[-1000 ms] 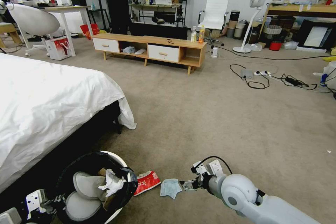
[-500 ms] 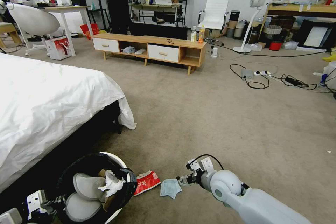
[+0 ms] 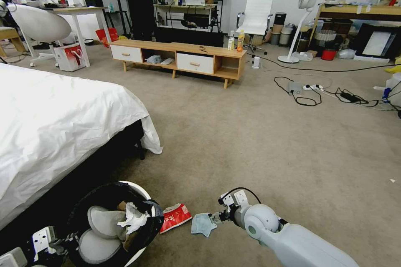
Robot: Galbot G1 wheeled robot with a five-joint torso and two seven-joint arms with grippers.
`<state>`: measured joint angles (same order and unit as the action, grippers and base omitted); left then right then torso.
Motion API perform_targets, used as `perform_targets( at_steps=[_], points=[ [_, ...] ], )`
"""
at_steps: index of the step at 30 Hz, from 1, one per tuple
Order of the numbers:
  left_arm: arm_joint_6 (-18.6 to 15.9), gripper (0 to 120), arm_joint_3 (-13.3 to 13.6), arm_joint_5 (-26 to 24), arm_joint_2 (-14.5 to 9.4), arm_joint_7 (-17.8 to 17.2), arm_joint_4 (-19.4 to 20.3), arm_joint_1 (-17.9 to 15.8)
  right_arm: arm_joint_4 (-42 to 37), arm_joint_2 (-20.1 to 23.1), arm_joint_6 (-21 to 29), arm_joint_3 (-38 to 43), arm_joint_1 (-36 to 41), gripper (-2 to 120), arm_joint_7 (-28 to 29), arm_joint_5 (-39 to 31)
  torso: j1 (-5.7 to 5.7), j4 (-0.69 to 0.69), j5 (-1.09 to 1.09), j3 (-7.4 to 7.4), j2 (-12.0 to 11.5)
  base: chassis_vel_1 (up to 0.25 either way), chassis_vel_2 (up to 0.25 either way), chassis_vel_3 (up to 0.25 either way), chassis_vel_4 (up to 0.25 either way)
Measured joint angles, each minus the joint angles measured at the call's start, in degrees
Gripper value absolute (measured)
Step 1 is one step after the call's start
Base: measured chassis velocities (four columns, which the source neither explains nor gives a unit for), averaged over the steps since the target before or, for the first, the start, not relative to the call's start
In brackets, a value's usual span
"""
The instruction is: Pick up the trash bin and place the garbage on the floor into it.
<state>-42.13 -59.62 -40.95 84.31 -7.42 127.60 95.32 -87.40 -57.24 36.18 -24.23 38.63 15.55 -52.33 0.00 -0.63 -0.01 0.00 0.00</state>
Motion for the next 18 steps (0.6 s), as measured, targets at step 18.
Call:
perform_targets(
  at_steps=[18],
  points=[
    [0.00,1,-0.49,0.02,0.15,0.10,0.37,0.56,6.07,-5.16,-2.09,-2.59,-1.99,99,-1.34,2.24,0.00,0.00,0.00,0.00,0.00,0.000,0.000,0.000,0.000]
  ],
)
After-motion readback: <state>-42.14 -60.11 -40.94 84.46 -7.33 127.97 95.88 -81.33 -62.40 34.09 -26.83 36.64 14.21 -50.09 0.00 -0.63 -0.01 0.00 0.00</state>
